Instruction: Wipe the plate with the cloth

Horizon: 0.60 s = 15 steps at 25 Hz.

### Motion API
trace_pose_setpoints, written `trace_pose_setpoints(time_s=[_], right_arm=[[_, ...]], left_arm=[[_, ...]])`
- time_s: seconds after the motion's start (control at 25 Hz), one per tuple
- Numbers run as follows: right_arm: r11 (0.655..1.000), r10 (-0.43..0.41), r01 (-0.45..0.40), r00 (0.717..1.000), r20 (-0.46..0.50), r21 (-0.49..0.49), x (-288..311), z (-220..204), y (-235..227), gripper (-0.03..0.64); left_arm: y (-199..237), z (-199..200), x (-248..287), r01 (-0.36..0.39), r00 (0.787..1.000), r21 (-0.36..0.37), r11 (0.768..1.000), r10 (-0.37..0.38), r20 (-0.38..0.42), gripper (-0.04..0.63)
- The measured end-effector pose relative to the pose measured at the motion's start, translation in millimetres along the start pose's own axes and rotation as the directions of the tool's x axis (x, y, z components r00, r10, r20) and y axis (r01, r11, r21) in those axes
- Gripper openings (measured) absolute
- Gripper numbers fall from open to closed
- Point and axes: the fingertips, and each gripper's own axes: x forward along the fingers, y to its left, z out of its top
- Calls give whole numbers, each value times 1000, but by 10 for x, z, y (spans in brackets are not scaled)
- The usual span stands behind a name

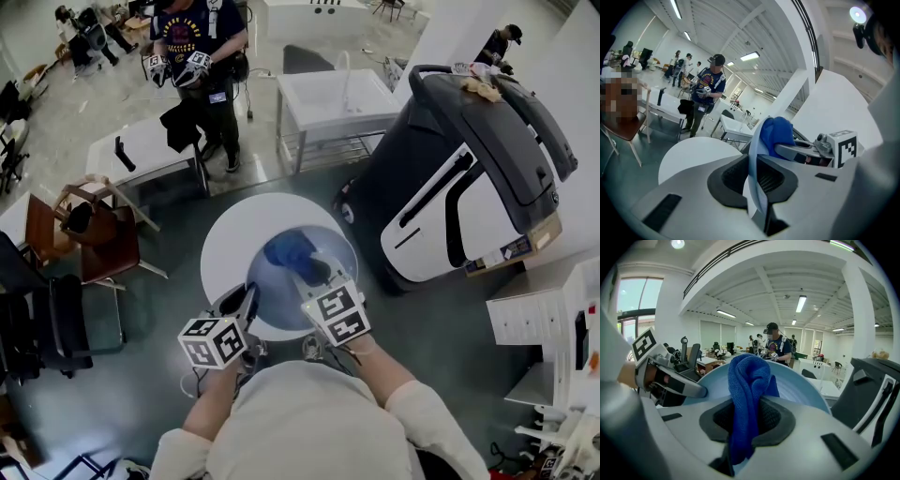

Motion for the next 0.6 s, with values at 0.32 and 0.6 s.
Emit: trace_pose_setpoints(time_s=[0.32,0.6], right_arm=[[979,205,-206,975,-85,7,105,-296,666,89],[989,142,-132,968,-207,59,-3,-719,333,89]], left_arm=[[180,248,26,-20,997,-56,998,24,72,44],[369,373,-81,-40,992,-102,994,51,112,44]])
